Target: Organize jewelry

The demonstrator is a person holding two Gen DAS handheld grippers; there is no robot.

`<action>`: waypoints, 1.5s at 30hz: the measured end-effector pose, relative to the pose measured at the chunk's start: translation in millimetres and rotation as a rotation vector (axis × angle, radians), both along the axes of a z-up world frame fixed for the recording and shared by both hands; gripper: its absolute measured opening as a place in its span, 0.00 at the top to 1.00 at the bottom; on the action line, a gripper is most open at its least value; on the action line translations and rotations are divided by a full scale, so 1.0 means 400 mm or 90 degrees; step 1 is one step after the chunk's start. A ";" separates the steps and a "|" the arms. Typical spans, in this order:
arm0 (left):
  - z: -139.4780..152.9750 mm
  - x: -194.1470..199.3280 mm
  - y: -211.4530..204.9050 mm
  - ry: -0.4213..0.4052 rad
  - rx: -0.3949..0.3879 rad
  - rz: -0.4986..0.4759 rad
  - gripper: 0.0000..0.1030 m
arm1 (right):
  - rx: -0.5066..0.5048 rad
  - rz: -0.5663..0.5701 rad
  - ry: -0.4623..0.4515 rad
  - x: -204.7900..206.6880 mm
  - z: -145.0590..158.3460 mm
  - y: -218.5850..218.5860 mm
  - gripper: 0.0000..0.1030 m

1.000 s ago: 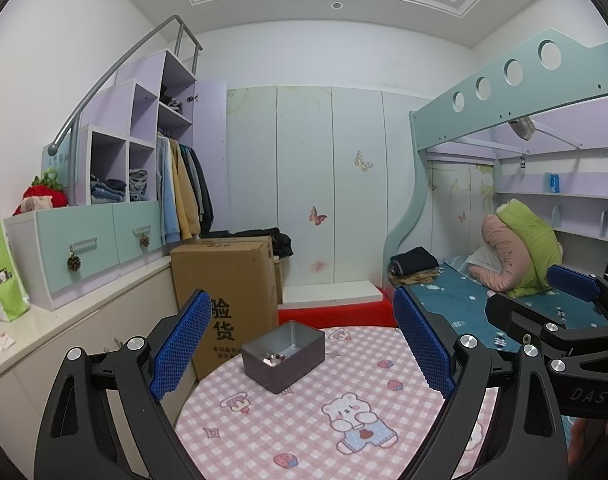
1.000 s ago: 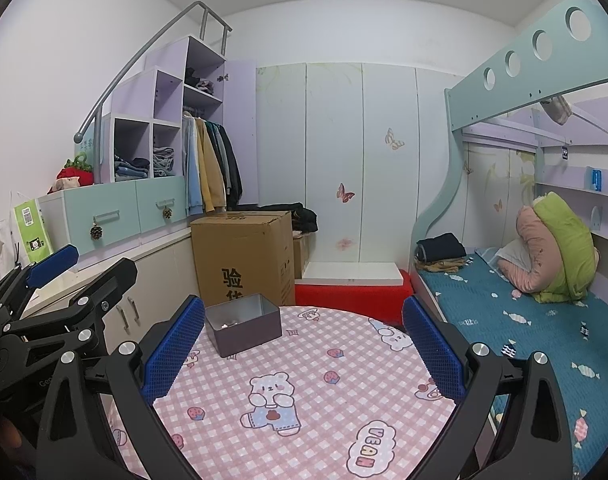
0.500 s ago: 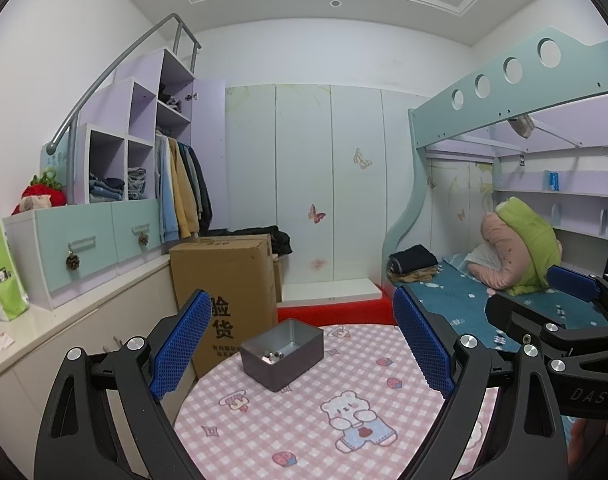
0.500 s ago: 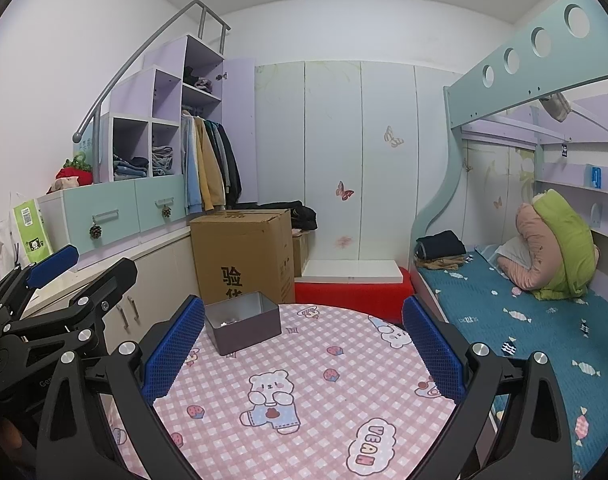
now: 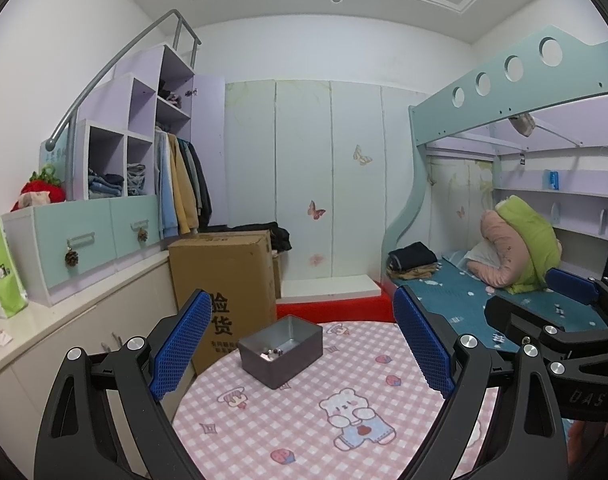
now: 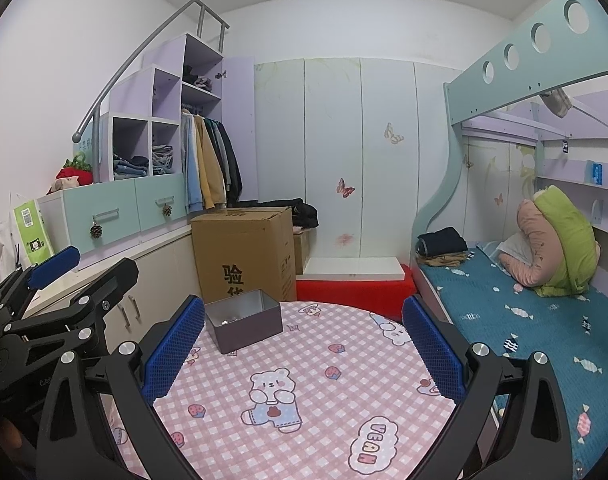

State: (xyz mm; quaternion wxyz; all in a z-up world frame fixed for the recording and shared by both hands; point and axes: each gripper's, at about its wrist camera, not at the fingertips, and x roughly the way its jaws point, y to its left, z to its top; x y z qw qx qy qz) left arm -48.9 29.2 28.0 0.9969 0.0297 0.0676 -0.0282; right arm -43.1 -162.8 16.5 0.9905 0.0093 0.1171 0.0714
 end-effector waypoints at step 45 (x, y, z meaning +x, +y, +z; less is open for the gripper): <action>0.002 0.004 -0.005 -0.020 0.005 0.004 0.13 | 0.005 0.002 0.010 0.017 0.001 0.001 0.06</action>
